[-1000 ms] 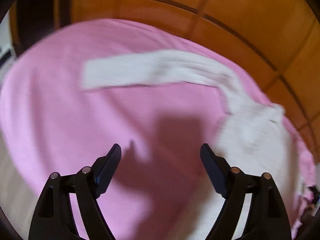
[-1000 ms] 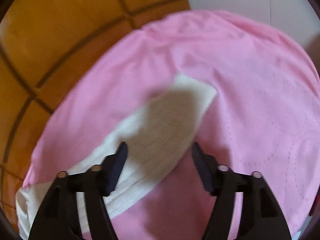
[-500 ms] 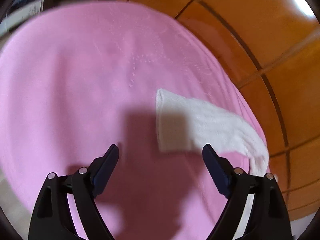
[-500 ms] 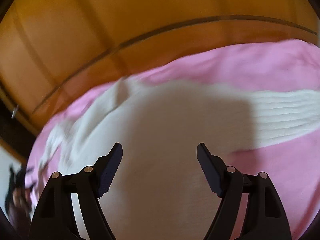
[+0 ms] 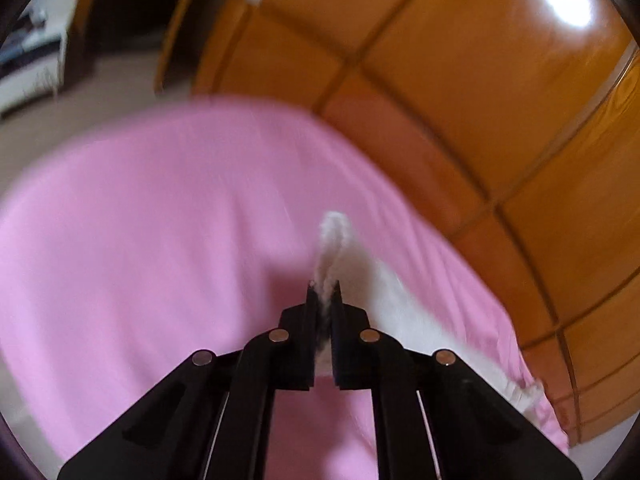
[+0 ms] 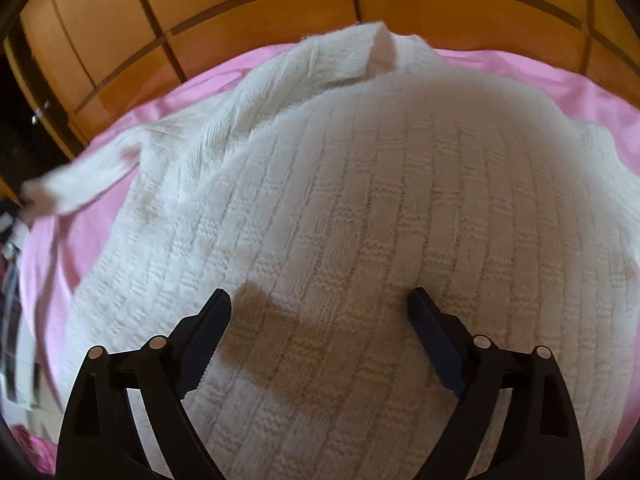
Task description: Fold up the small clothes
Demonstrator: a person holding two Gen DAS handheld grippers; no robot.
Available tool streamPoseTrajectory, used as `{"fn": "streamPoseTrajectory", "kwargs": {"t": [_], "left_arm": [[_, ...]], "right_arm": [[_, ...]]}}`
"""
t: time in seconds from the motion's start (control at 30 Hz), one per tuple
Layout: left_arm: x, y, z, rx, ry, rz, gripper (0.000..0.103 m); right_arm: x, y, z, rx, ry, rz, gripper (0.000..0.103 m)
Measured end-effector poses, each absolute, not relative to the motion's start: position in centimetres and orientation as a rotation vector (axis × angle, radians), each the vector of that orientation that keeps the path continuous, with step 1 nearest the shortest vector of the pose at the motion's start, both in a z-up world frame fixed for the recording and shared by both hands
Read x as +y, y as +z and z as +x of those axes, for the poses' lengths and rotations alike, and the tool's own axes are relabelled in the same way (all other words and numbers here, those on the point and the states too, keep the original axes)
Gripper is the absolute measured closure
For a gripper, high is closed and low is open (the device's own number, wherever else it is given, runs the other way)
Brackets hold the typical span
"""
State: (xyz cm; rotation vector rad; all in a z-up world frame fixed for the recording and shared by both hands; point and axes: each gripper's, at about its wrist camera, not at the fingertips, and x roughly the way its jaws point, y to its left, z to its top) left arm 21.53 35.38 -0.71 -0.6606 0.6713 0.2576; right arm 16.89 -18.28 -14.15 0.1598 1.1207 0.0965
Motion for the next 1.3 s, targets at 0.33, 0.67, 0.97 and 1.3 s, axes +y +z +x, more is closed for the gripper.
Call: {"fn": "streamPoseTrajectory", "kwargs": {"t": [0.33,0.67,0.97,1.3], "left_arm": [[36.9,-4.1,22.0,0.899,0.544,-0.462,0.067],[28.8,-3.7,14.9,0.865,0.156,-0.632,0.037],[13.1,-7.5,10.0,1.050,-0.363,-0.556,0.035],[9.7,-9.2,10.2,1.125,-0.438,-0.524,0.081]], "right_arm": [[-16.3,-15.0,17.4,1.102,0.074,0.074,0.003],[-16.4,-14.5,16.8,1.076,0.087,0.098,0.003],[-25.6,-8.5,10.1,1.013,0.005,0.268,0.007],[-32.5,-9.3,-1.4,1.198,-0.037,0.438,0.044]]}}
